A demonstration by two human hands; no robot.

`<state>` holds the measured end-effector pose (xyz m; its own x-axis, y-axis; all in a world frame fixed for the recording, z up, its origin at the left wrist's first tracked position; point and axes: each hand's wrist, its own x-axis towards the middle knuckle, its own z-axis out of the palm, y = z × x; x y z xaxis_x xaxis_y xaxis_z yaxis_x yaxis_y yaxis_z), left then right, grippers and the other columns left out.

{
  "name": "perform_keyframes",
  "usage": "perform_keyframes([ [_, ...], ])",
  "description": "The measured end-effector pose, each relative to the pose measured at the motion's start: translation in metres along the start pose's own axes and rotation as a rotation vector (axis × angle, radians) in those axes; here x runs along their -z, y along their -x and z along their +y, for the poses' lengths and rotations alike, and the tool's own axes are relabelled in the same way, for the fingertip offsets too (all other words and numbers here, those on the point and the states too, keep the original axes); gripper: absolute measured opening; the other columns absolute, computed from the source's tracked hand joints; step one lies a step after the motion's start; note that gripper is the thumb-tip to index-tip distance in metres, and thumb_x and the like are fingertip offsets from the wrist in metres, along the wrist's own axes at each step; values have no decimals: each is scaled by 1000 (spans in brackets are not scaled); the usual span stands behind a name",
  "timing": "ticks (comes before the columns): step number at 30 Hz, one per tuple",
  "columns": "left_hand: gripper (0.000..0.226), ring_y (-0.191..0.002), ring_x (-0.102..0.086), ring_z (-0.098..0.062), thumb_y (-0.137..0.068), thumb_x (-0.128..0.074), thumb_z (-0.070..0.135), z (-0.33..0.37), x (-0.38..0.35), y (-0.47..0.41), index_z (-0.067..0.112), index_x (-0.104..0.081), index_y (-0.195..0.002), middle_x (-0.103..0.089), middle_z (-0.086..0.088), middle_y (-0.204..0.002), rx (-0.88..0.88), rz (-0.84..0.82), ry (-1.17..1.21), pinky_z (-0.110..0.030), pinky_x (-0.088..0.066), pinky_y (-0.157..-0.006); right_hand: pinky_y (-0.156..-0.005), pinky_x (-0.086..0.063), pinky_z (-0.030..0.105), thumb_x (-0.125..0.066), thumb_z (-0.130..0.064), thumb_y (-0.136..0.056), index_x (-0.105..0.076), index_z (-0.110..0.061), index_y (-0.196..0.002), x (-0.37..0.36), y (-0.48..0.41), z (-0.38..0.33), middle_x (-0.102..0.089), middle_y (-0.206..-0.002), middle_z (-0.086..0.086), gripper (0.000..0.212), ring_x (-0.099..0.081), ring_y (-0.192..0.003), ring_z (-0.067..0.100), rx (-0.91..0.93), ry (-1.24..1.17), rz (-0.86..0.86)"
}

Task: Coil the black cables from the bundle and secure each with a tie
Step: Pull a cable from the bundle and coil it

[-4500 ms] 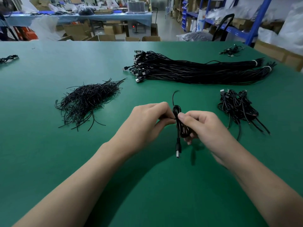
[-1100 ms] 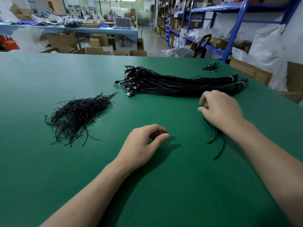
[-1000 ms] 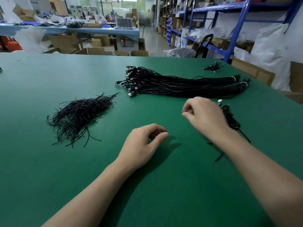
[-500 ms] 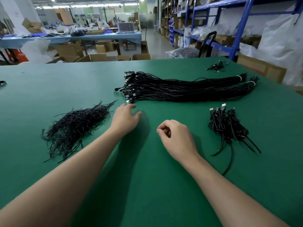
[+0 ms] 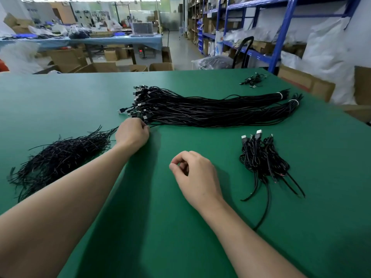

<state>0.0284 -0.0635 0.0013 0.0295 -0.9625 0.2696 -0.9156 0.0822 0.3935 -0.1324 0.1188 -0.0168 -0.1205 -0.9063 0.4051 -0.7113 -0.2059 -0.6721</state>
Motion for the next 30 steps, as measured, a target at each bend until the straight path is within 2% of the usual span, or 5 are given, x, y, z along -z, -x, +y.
perform_keyframes([
  [5,25,-70,-56,-16,-103,-55,28,5,19,13,16,-73,-90,-70,2,-81,148,-206,550,-28,-46,-64,-74,-51,34,-63,-26,-94,-66,-24,-85,0,0,-1,-61,-82,-11,9,-57,-78,11,-28,-30,-2],
  [12,25,-55,-39,-4,-105,-52,28,6,53,64,9,-68,-104,-53,9,-68,174,-600,1156,-16,-29,-48,-70,-46,32,-53,-32,-102,-72,-21,-90,2,-2,2,-67,-87,-9,24,-60,-80,11,-116,-108,-4],
  [18,24,-52,-42,-2,-105,-53,24,17,44,128,9,-70,-99,-58,10,-68,26,-591,914,-12,-33,-48,-84,-52,40,-41,-39,-106,-70,-12,-97,2,-5,4,-71,-90,-1,40,-65,-89,18,-194,-218,22],
  [24,28,-54,-42,-7,-106,-52,24,28,52,155,2,-68,-100,-58,10,-67,-30,-516,760,-16,-36,-50,-86,-56,40,-41,-44,-105,-69,-23,-90,2,-16,11,-74,-94,-4,38,-69,-93,16,-386,-425,13],
  [30,25,-55,-47,-6,-105,-52,25,27,67,164,13,-70,-92,-60,13,-64,-140,-482,600,-21,-39,-58,-95,-55,49,-44,-35,-105,-61,-4,-106,14,-61,17,-71,-88,11,35,-66,-80,23,-696,-590,64],
])
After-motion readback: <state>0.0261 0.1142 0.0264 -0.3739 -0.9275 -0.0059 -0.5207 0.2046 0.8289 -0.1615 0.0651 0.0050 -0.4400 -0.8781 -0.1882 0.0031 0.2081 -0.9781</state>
